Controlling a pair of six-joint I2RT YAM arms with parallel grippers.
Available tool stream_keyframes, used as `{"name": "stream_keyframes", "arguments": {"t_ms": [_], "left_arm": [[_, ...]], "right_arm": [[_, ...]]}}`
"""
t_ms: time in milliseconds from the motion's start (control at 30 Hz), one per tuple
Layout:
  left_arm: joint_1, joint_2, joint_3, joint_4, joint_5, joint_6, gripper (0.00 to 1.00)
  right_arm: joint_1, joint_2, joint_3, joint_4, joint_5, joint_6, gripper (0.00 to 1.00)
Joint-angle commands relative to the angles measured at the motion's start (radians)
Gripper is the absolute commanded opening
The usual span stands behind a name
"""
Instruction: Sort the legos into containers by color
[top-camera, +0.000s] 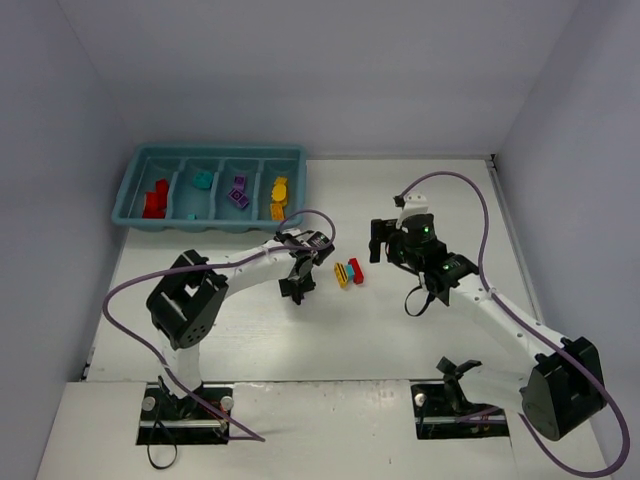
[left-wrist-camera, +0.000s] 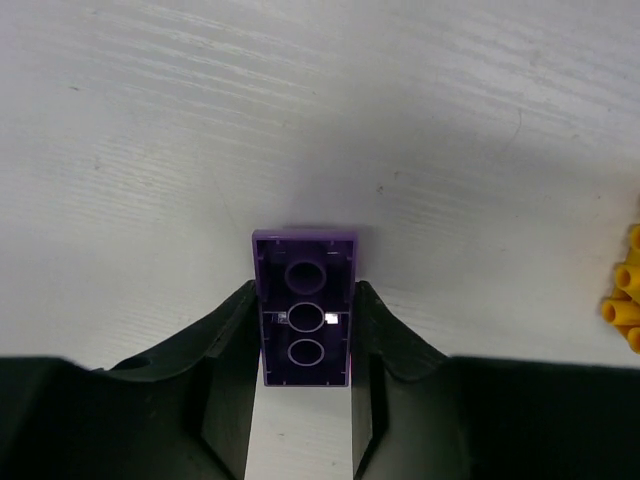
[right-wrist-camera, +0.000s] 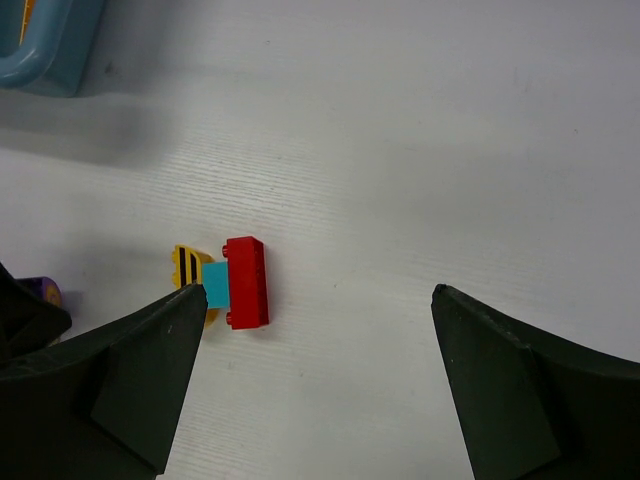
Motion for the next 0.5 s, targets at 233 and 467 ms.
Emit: {"name": "stream_keyframes", "arguments": {"t_ms": [233, 467], "left_arm": [[0.094, -0.187, 0.220, -0.117, -0.236, 0.320, 0.06], [0.422, -0.096, 0.414, 0.024, -0.096, 0.641, 0.07]], "right_arm": [[-0.032, 0.056, 0.048, 0.048, -0.136, -0.019, 0.90], [-0.040, 0.104, 0.084, 0.023, -0.230, -0.010, 0.90]]}}
